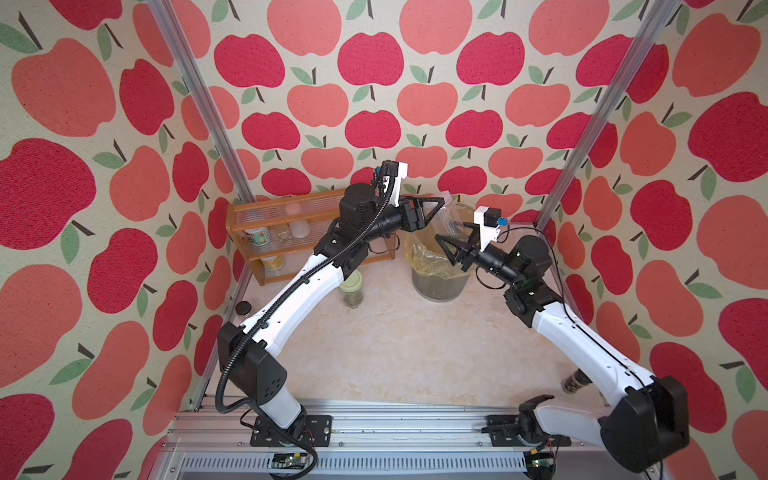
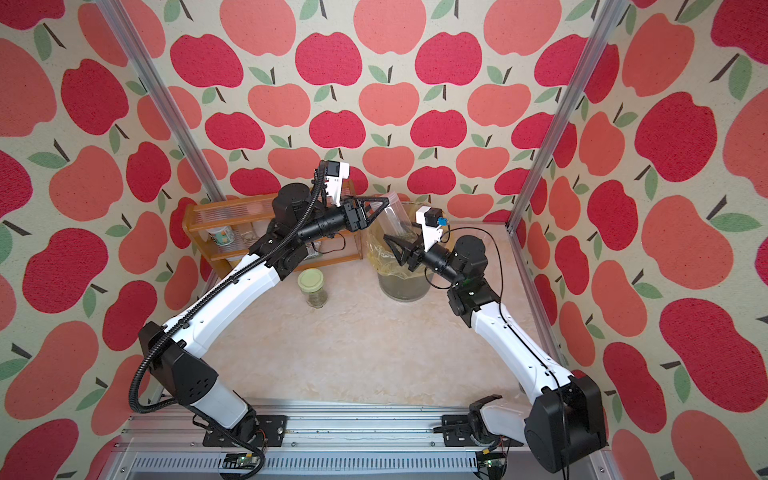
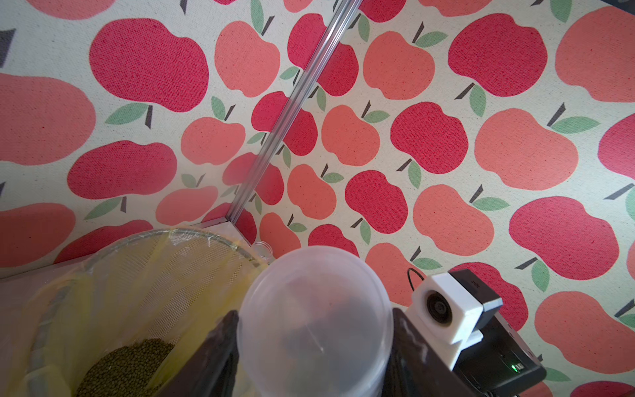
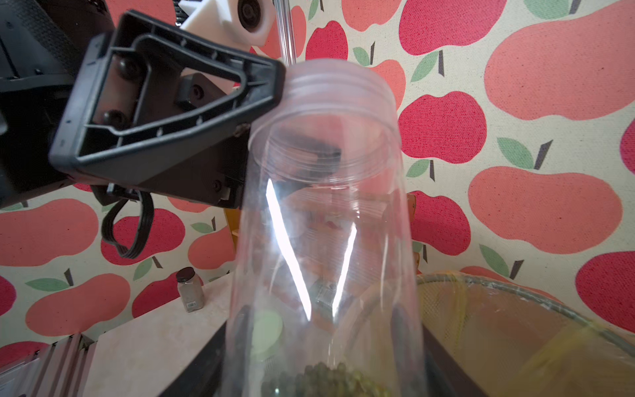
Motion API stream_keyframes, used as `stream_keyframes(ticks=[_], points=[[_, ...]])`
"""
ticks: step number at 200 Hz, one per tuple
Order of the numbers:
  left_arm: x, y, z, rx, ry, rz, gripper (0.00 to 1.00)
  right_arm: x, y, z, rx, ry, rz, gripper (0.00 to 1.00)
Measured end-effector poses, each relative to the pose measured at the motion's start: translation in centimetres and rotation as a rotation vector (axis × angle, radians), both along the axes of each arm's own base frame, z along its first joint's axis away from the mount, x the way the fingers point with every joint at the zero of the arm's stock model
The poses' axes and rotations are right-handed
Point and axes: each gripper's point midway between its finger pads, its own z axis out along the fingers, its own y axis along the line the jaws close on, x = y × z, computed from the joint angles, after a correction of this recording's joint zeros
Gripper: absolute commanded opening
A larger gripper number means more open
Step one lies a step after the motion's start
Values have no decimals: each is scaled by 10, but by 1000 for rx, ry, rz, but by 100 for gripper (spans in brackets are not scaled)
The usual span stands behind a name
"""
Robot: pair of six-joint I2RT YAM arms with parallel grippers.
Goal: Empty moldy mung beans from jars
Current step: Unscrew the lid from the jar.
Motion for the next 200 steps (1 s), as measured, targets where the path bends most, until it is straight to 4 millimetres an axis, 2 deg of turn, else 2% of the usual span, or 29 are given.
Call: stream_keyframes(ticks=[71, 119, 200], points=[[5, 3, -5, 33, 60, 66, 64, 7, 0, -5, -86, -66, -105, 42], [8, 6, -2, 30, 85, 93, 64, 12, 0, 0, -163, -127, -175, 42], [14, 7, -12, 42, 149, 111, 63, 18, -3, -8, -264, -177, -253, 42]])
